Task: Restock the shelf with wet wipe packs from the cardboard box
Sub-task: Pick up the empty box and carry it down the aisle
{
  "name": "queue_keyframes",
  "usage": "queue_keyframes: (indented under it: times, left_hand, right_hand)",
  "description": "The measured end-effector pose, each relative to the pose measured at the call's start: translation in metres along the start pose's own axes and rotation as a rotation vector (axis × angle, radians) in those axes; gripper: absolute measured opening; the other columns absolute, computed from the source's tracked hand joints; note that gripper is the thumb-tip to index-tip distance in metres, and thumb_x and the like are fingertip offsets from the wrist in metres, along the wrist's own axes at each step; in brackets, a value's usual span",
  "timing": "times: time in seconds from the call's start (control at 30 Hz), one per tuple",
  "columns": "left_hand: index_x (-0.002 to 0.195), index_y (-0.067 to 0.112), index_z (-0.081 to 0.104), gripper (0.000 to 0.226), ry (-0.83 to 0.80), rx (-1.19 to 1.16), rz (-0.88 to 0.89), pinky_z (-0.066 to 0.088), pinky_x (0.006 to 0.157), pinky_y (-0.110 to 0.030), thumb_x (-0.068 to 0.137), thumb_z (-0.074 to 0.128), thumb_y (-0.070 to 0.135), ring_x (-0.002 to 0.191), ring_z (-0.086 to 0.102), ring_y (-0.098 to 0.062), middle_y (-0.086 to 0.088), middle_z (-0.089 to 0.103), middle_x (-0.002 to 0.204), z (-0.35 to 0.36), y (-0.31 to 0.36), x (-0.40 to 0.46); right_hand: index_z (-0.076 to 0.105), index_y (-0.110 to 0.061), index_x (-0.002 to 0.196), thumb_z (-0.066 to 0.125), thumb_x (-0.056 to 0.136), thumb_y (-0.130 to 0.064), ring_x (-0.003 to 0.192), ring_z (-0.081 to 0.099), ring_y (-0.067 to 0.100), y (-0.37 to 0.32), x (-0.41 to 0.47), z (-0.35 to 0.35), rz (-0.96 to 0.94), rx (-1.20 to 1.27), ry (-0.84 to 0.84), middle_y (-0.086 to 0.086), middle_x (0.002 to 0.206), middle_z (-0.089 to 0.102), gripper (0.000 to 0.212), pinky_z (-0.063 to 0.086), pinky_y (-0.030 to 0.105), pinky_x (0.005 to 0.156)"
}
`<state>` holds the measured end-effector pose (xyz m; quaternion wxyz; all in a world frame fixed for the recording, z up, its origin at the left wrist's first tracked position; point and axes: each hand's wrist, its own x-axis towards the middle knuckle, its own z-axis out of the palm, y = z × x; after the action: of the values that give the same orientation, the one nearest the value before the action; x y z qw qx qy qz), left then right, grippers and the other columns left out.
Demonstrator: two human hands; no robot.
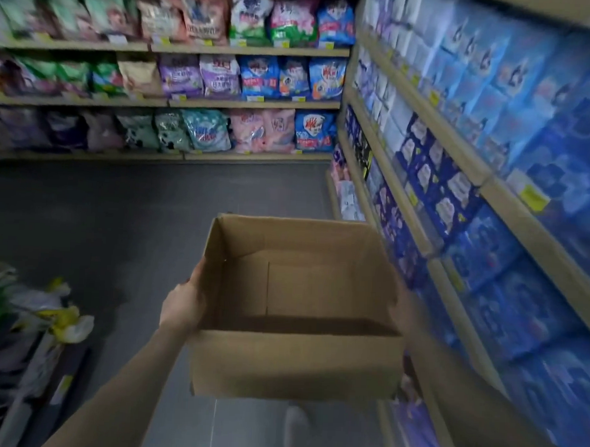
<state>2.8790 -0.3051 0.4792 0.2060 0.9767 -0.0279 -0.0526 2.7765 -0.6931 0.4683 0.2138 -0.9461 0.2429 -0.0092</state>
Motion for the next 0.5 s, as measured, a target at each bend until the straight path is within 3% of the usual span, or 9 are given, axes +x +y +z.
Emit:
queue_keyframes:
  times: [0.1,0.17,0.23,0.5]
  left_hand:
    - [0.149,0.033,0.01,0.068,0.008,0.008,-0.013,0.054,0.076,-0.045,0.092,0.039,0.012,0.084,0.064,-0.038,-0.02,0.066,0.097,-0.008,0.022,0.071]
    - [0.149,0.033,0.011,0.068,0.018,-0.001,-0.031,0.053,0.075,-0.045,0.091,0.04,0.012,0.084,0.064,-0.039,-0.021,0.066,0.097,-0.011,0.032,0.111]
    - [0.149,0.035,0.011,0.07,0.015,-0.017,-0.033,0.054,0.075,-0.046,0.09,0.04,0.012,0.082,0.064,-0.038,-0.02,0.066,0.095,-0.012,0.038,0.152]
    - [0.147,0.041,0.01,0.071,-0.032,-0.077,-0.032,0.055,0.076,-0.048,0.091,0.042,0.01,0.078,0.064,-0.033,-0.016,0.065,0.089,-0.004,0.036,0.338]
  right_hand:
    - [0.015,-0.028,0.151,0.052,0.087,-0.001,0.08,0.062,0.027,-0.02,0.074,-0.01,-0.012,-0.002,-0.016,0.019,0.124,0.057,0.079,0.05,0.031,0.063]
    - [0.014,-0.031,0.151,0.051,0.088,-0.002,0.068,0.06,0.022,-0.033,0.115,-0.014,-0.025,0.0,-0.005,0.012,0.095,0.065,0.079,0.044,0.026,0.053]
    - [0.013,-0.034,0.15,0.05,0.09,-0.007,0.062,0.056,0.018,-0.044,0.155,-0.014,-0.015,-0.012,-0.018,0.007,0.082,0.063,0.076,0.033,0.02,0.046]
    - [0.025,-0.026,0.149,0.051,0.09,-0.006,0.075,0.059,0.017,-0.1,0.318,0.016,-0.007,0.079,-0.01,0.013,0.111,0.063,0.067,0.041,0.025,0.064]
